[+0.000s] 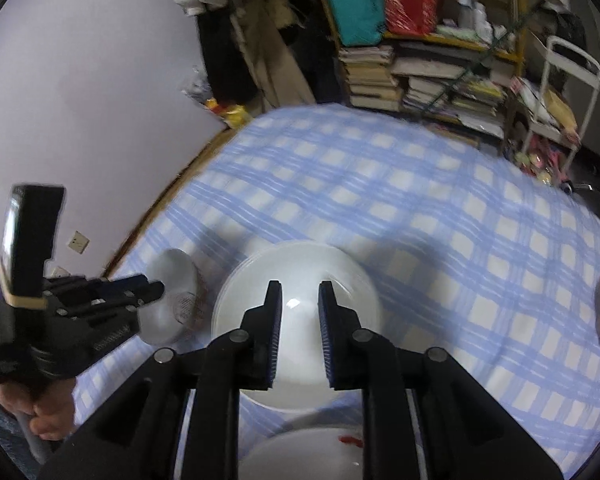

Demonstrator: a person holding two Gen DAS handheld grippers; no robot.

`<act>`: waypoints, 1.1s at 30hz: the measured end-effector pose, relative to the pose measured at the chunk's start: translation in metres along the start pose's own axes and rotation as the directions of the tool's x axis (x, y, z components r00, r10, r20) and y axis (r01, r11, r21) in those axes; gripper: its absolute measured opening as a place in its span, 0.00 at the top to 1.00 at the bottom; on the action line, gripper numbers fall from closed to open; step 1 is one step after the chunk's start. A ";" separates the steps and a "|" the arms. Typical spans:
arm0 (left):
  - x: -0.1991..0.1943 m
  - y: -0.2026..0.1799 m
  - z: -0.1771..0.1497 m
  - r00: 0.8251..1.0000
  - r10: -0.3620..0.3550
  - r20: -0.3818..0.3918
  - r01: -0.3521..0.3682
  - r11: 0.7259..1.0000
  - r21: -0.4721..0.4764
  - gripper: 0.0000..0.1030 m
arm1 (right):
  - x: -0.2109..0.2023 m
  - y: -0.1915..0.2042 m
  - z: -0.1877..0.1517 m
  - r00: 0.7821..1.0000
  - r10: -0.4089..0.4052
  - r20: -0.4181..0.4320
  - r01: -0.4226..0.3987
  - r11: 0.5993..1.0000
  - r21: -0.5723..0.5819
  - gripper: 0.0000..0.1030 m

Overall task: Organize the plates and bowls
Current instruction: 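Lower both white bowls onto the table and open both tools, then grip a red-seal white bowl with left tool while right tool grips another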

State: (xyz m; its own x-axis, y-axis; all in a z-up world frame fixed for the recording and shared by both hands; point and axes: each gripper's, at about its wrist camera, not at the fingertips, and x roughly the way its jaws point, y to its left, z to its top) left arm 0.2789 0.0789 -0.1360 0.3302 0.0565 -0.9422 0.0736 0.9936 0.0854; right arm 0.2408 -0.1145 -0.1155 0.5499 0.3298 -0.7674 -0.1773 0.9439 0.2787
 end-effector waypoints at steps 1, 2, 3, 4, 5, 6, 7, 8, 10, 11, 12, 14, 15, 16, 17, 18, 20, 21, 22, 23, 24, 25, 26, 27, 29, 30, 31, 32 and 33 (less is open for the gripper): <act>0.001 0.008 -0.002 1.000 -0.004 -0.006 0.003 1.000 -0.012 0.81 | 0.001 0.006 0.002 1.000 0.003 0.004 -0.003 1.000 -0.009 0.72; 0.001 0.013 -0.003 1.000 0.003 -0.005 -0.003 1.000 -0.015 0.81 | 0.002 0.013 0.005 1.000 0.010 0.008 -0.009 1.000 -0.021 0.66; 0.002 0.017 -0.004 1.000 0.014 -0.002 -0.014 1.000 -0.017 0.80 | 0.005 0.021 0.008 1.000 0.018 0.011 -0.018 0.999 -0.033 0.62; 0.002 0.023 -0.005 1.000 0.031 0.001 -0.031 0.999 -0.018 0.80 | 0.008 0.029 0.010 1.000 0.023 0.012 -0.023 0.999 -0.048 0.61; 0.003 0.028 -0.006 0.999 0.038 0.000 -0.038 0.999 -0.021 0.77 | 0.010 0.034 0.011 1.000 0.026 0.011 -0.025 0.998 -0.057 0.56; 0.004 0.035 -0.006 0.999 0.039 -0.003 -0.039 0.999 -0.028 0.73 | 0.015 0.040 0.012 1.000 0.031 0.005 -0.030 0.997 -0.066 0.50; 0.005 0.039 -0.006 0.999 0.037 -0.006 -0.037 0.999 -0.035 0.71 | 0.020 0.046 0.013 0.999 0.040 -0.001 -0.040 0.996 -0.074 0.48; 0.006 0.045 -0.007 0.999 0.035 -0.008 -0.035 0.998 -0.042 0.70 | 0.024 0.049 0.014 0.999 0.044 -0.009 -0.045 0.996 -0.079 0.48; 0.008 0.054 -0.007 0.999 0.046 -0.005 -0.047 0.998 -0.047 0.67 | 0.035 0.058 0.014 0.998 0.046 -0.033 -0.049 0.994 -0.095 0.48; 0.010 0.057 -0.007 0.999 0.052 -0.004 -0.052 0.997 -0.048 0.64 | 0.039 0.063 0.014 0.998 0.045 -0.042 -0.049 0.994 -0.101 0.48; 0.011 0.061 -0.007 0.998 0.055 -0.003 -0.055 0.997 -0.051 0.60 | 0.045 0.067 0.013 0.998 0.044 -0.050 -0.049 0.993 -0.107 0.48; 0.016 0.068 -0.008 0.998 0.057 -0.003 -0.057 0.997 -0.057 0.57 | 0.054 0.073 0.013 0.997 0.048 -0.067 -0.055 0.993 -0.109 0.48; 0.018 0.070 -0.008 0.999 0.054 -0.008 -0.054 0.997 -0.059 0.55 | 0.060 0.077 0.013 0.995 0.053 -0.081 -0.061 0.993 -0.105 0.48; 0.022 0.073 -0.009 0.999 0.045 -0.015 -0.046 0.997 -0.060 0.54 | 0.065 0.078 0.013 0.994 0.055 -0.093 -0.064 0.993 -0.100 0.47; 0.025 0.075 -0.009 0.999 0.040 -0.019 -0.041 0.997 -0.062 0.51 | 0.071 0.080 0.013 0.993 0.058 -0.105 -0.068 0.993 -0.095 0.47; 0.028 0.078 -0.010 0.999 0.036 -0.022 -0.037 0.997 -0.065 0.48 | 0.076 0.082 0.012 0.992 0.059 -0.116 -0.070 0.993 -0.093 0.46; 0.033 0.081 -0.011 0.999 0.025 -0.024 -0.026 0.997 -0.071 0.47 | 0.084 0.085 0.012 0.989 0.059 -0.133 -0.071 0.993 -0.090 0.46; 0.035 0.083 -0.012 0.999 0.020 -0.027 -0.022 0.997 -0.073 0.46 | 0.089 0.086 0.011 0.987 0.066 -0.145 -0.080 0.993 -0.088 0.45; 0.037 0.084 -0.012 0.999 0.021 -0.029 -0.024 0.997 -0.075 0.46 | 0.092 0.087 0.012 0.986 0.070 -0.152 -0.083 0.993 -0.085 0.45; 0.038 0.085 -0.013 0.999 0.020 -0.029 -0.023 0.997 -0.078 0.45 | 0.095 0.089 0.011 0.984 0.073 -0.160 -0.087 0.993 -0.084 0.45; 0.039 0.086 -0.013 0.999 0.016 -0.028 -0.018 0.996 -0.082 0.45 | 0.098 0.091 0.011 0.983 0.072 -0.167 -0.087 0.992 -0.088 0.45; 0.041 0.086 -0.013 1.000 0.004 -0.028 -0.007 0.996 -0.085 0.45 | 0.101 0.093 0.010 0.983 0.068 -0.170 -0.085 0.992 -0.094 0.45; 0.042 0.087 -0.013 1.000 -0.003 -0.029 0.000 0.996 -0.085 0.45 | 0.103 0.094 0.010 0.983 0.064 -0.175 -0.083 0.991 -0.102 0.45; 0.043 0.086 -0.013 0.999 -0.008 -0.031 0.005 0.997 -0.083 0.45 | 0.106 0.097 0.009 0.982 0.062 -0.176 -0.082 0.991 -0.108 0.45; 0.045 0.086 -0.013 0.999 -0.013 -0.031 0.011 0.997 -0.081 0.46 | 0.109 0.099 0.008 0.983 0.064 -0.173 -0.084 0.990 -0.112 0.45; 0.046 0.086 -0.013 0.999 -0.019 -0.033 0.016 0.997 -0.080 0.48 | 0.111 0.100 0.007 0.983 0.060 -0.171 -0.081 0.990 -0.115 0.46; 0.048 0.086 -0.012 0.999 -0.036 -0.040 0.033 0.996 -0.078 0.51 | 0.113 0.101 0.006 0.983 0.058 -0.174 -0.079 0.990 -0.121 0.47; 0.051 0.086 -0.012 0.997 -0.065 -0.049 0.061 0.995 -0.078 0.58 | 0.115 0.102 0.006 0.982 0.056 -0.178 -0.079 0.989 -0.125 0.52; 0.053 0.086 -0.011 0.994 -0.087 -0.059 0.082 0.993 -0.080 0.63 | 0.118 0.104 0.006 0.981 0.049 -0.188 -0.075 0.989 -0.131 0.57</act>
State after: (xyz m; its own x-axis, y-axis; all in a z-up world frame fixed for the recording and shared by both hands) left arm 0.2920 0.1680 -0.1825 0.2663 -0.0244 -0.9636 0.0253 0.9995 -0.0183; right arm 0.2919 0.0223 -0.1741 0.3771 0.3732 -0.8477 -0.3233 0.9107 0.2571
